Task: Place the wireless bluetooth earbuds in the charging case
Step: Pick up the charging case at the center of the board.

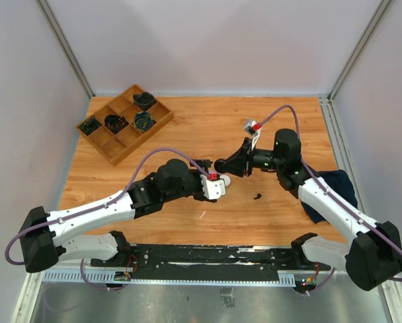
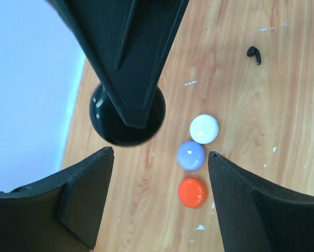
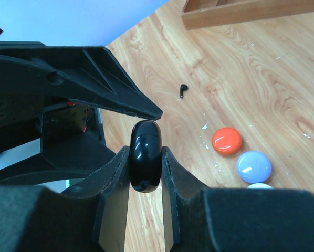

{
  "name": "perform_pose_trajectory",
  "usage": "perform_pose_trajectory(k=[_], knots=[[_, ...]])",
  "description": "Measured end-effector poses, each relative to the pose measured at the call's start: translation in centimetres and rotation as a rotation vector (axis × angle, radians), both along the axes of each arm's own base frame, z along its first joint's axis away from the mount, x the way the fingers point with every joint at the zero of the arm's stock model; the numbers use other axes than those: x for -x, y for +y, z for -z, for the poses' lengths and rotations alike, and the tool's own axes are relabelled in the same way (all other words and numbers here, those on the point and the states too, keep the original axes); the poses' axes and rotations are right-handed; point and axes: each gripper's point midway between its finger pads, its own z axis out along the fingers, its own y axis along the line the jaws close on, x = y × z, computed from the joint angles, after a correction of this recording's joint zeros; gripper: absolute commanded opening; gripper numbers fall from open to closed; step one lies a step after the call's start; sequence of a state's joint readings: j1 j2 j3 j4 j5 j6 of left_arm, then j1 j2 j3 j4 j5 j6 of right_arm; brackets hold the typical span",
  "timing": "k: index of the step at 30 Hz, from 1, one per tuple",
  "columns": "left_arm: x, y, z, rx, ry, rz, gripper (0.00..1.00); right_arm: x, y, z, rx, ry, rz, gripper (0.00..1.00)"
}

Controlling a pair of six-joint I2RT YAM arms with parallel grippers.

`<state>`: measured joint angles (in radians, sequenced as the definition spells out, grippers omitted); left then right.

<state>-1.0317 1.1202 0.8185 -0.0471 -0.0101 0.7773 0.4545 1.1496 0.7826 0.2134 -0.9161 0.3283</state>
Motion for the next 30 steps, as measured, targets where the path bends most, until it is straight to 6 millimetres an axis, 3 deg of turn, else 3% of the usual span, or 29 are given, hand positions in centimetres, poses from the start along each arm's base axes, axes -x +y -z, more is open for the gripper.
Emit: perform_pose_trajectory(k=[5, 13, 22, 30], knots=[[0.0, 0.3, 0.9, 0.143, 0.115, -0.077, 0.81, -0.2, -0.8, -0.9, -0.047, -0.054, 0.054, 0.01], [-1.7, 2.1, -0.6, 0.472, 0.288, -0.183, 0.81, -0.4, -1.6, -2.0, -0.126, -0.135, 0.110, 0.01], [-1.2, 2.3, -3.4, 0.788, 0.466, -0.101, 0.78, -0.2, -1.5, -2.8, -0.223, -0.186, 0.112, 0.01], [-0.4, 2.0, -6.2, 0.973, 0.608, 0.015, 0.70, -0.2, -1.0, -3.4, -0.282, -0.200, 0.072, 0.01]])
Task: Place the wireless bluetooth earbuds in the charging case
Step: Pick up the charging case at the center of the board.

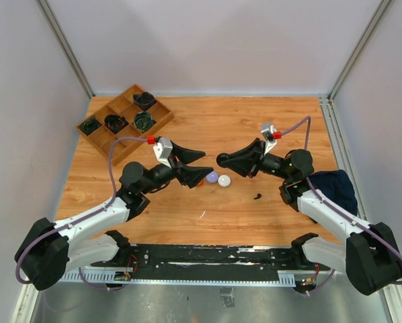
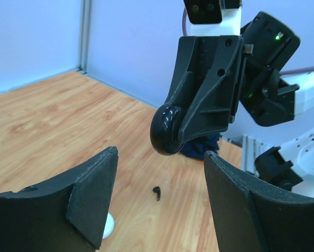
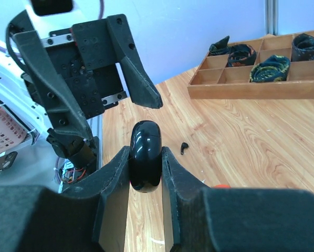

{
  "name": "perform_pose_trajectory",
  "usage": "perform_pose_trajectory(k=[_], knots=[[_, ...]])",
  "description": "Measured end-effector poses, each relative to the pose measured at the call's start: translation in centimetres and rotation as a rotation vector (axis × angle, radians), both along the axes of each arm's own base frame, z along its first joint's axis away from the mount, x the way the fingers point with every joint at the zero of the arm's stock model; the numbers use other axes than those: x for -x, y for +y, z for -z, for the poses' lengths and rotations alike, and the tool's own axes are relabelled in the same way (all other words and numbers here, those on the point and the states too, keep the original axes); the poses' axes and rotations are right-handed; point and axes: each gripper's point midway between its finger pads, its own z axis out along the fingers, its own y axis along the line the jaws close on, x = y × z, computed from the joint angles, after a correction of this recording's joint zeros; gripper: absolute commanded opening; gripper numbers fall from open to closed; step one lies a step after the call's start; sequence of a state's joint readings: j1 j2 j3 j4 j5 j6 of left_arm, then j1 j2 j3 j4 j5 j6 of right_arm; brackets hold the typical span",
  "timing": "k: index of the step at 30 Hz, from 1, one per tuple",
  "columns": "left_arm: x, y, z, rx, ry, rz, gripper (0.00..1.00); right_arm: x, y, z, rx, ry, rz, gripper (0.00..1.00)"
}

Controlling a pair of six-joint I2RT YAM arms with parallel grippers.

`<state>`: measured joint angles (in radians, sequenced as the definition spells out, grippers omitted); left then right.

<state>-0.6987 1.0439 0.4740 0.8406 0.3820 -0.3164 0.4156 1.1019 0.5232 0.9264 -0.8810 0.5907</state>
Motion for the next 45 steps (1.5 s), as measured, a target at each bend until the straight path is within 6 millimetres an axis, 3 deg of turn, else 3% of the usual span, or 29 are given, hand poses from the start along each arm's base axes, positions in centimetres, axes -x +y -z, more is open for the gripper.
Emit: perform_pose_trajectory(k=[17, 34, 45], knots=[[0.4, -1.2, 0.1, 0.138, 0.191, 0.144, 0.45, 1.0, 0.7, 0.0, -0.017, -0.006, -0.098, 0.03], [0.5, -1.8, 0.1, 0.155, 0.237, 0.192, 0.45, 1.9, 1.6, 0.0, -0.030, -0.001, -0.166, 0.05], [0.7, -2.3, -0.2, 0.148, 0.232, 0.222, 0.28, 2.2, 2.0, 0.0, -0.027, 0.003, -0.197, 0.12]])
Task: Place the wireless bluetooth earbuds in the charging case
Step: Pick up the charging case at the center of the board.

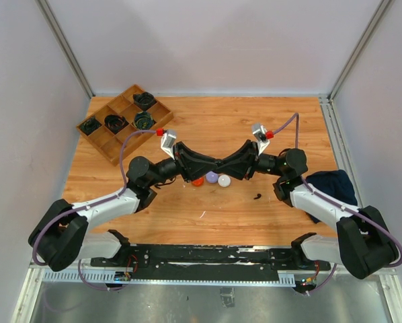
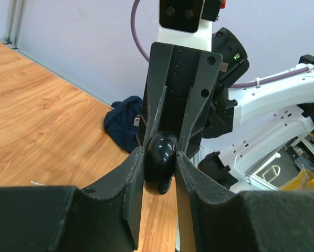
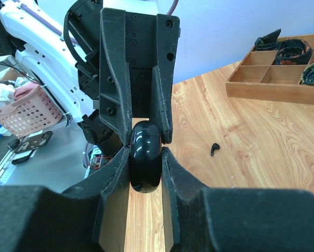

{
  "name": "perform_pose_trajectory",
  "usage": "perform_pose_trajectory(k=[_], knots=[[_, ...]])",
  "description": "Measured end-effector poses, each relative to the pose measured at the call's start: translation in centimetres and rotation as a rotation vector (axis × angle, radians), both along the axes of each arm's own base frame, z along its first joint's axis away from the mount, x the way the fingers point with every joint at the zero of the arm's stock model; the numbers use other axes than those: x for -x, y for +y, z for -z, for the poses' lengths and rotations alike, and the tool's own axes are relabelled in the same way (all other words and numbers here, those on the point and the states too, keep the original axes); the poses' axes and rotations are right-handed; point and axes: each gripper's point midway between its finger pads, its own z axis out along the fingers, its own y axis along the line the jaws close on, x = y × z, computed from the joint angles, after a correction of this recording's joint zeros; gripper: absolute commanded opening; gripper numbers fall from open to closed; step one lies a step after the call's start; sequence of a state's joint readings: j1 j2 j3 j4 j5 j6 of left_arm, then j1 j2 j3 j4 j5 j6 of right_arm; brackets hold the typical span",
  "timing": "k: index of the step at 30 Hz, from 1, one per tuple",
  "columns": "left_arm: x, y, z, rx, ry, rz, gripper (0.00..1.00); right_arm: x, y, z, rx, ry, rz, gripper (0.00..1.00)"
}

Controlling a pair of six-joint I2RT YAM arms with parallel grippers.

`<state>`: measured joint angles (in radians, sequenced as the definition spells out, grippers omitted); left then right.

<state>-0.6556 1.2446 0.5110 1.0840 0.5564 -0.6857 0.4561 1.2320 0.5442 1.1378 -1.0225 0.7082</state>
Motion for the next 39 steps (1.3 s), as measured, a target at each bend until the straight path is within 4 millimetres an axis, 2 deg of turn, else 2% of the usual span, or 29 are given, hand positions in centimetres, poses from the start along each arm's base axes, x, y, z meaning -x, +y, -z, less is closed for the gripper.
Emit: perform_pose_trajectory(k=[3, 7, 14, 22, 30, 39], knots=[[0.1, 0.0, 0.0, -0.003, -0.008, 0.008, 0.18, 0.1, 0.0, 0.0, 0.001, 0.001, -0.005, 0.15], [0.2, 0.0, 0.0, -0.010, -0.014, 0.009, 0.07, 0.1, 0.0, 0.0, 0.003, 0.002, -0.008, 0.27], [0.2, 0.2, 0.5, -0.063, -0.033, -0.007, 0.03, 0.1, 0.1, 0.6, 0.026, -0.002, -0.011, 0.39], [0.1, 0.5, -0.2, -0.156, -0.090, -0.027, 0.03, 0.1, 0.0, 0.5, 0.057, -0.052, -0.006, 0.39], [0.3, 0.4, 0.7, -0.232, -0.099, 0.000, 0.03, 0.4, 0.1, 0.7, 0.074, -0.069, -0.028, 0.33], [0.7, 0.2, 0.5, -0.282, -0.120, 0.041, 0.02, 1.1, 0.5, 0.9, 0.088, -0.090, -0.070, 0.32]])
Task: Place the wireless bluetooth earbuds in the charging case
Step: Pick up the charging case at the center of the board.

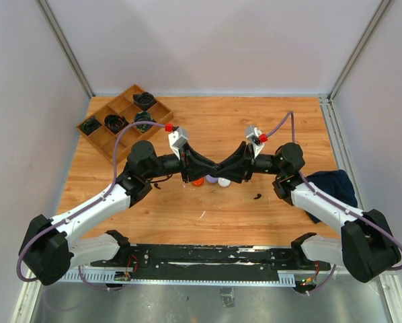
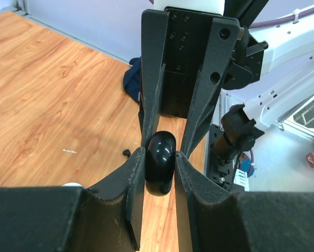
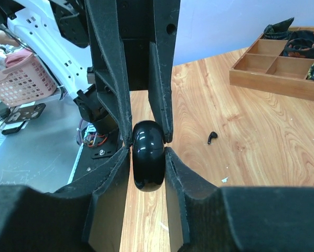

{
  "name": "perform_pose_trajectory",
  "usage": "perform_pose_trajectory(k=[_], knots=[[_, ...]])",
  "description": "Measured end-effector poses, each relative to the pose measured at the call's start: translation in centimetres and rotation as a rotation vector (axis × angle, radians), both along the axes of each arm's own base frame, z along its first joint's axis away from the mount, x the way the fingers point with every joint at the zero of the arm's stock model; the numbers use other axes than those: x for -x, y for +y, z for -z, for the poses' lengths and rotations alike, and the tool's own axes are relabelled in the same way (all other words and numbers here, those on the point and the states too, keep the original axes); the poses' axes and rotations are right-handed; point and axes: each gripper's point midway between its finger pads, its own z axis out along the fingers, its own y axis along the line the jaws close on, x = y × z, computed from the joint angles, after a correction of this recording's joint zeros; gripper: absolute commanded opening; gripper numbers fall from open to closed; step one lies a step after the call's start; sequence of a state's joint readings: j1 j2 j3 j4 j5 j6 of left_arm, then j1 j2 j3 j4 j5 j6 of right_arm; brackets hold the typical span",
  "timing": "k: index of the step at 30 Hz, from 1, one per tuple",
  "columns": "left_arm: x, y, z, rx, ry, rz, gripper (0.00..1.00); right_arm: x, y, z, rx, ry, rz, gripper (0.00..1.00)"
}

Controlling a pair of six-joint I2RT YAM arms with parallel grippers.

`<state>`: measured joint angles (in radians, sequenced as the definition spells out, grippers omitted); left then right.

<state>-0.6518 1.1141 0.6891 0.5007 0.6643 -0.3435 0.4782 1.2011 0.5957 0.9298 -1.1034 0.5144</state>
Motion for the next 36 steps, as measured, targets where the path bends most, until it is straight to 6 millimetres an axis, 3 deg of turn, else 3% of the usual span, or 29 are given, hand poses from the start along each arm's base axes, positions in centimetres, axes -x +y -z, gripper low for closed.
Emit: perform_pose_trajectory(k=[30, 36], knots=[[0.6, 0.4, 1.7, -0.155, -0.003, 0.046, 0.00, 1.0, 0.6, 2.1, 0.089, -0.022, -0.063, 0.35], [0.7, 0.5, 2.0, -0.170, 0.001, 0.048, 0.00, 1.2, 0.5, 2.6, 0.108, -0.027, -0.065, 0.40]])
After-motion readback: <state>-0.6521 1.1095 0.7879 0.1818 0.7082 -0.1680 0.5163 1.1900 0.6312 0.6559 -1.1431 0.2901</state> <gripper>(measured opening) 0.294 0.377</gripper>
